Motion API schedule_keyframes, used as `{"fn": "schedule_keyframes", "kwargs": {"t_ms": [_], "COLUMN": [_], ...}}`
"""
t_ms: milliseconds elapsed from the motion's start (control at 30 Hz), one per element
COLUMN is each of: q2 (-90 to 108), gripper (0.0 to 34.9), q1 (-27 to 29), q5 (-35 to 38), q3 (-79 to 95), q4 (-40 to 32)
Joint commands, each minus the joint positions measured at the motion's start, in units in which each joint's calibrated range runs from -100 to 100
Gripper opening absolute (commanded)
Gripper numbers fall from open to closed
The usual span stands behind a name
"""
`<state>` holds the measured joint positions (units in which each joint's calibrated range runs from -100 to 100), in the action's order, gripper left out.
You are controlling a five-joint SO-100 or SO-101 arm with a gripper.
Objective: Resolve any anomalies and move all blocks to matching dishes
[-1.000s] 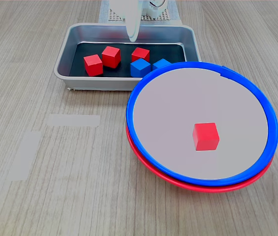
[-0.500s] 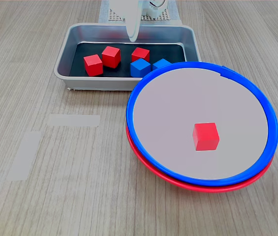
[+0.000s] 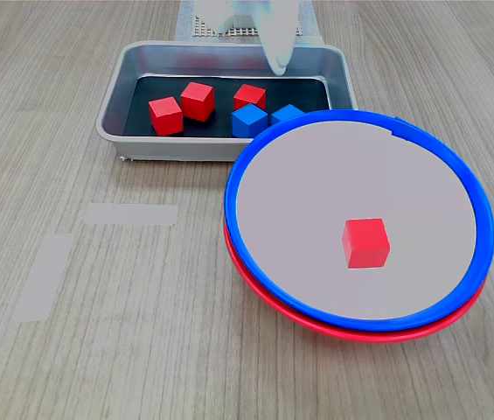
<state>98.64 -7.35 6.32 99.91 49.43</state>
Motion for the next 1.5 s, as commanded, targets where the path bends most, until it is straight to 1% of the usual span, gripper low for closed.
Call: {"fn": "schedule_keyframes", "kwargs": {"t_ms": [0,133,200,267,333,400,467,533,667,767,933,1133,1167,1300,1400,1433,1467], "q2": [-5.03,-16.46,-26.95,-40.94,-53.13,-59.36,-67.55,-74.20,-79.74,-84.18,-88.70,-93.31,-93.65,-95.61,-96.63,-96.89,-96.97], "gripper": [0.3,0.3,0.3,2.0,5.1,8.3,10.5,12.1,13.1,12.2,8.4,6.0,5.8,6.8,6.5,1.6,0.4], "q1": [-2.11,-3.71,-5.13,-6.25,-6.35,-6.07,-5.31,-4.75,-4.09,-3.81,-3.90,-4.00,-4.00,-3.90,-3.81,-3.81,-3.81], "q5": [1.95,3.32,3.81,4.44,5.03,5.27,5.37,6.25,7.62,8.40,8.25,8.06,8.06,8.35,8.69,8.79,8.94], "q3": [-4.73,-16.20,-25.13,-36.05,-45.06,-49.89,-56.53,-60.72,-62.72,-64.00,-67.46,-71.28,-71.37,-71.37,-71.37,-71.37,-71.37], "q4": [1.62,1.05,0.22,-0.94,-2.75,-3.82,-5.31,-6.05,-6.80,-8.28,-9.35,-10.76,-11.25,-12.90,-13.56,-13.89,-13.89]}}
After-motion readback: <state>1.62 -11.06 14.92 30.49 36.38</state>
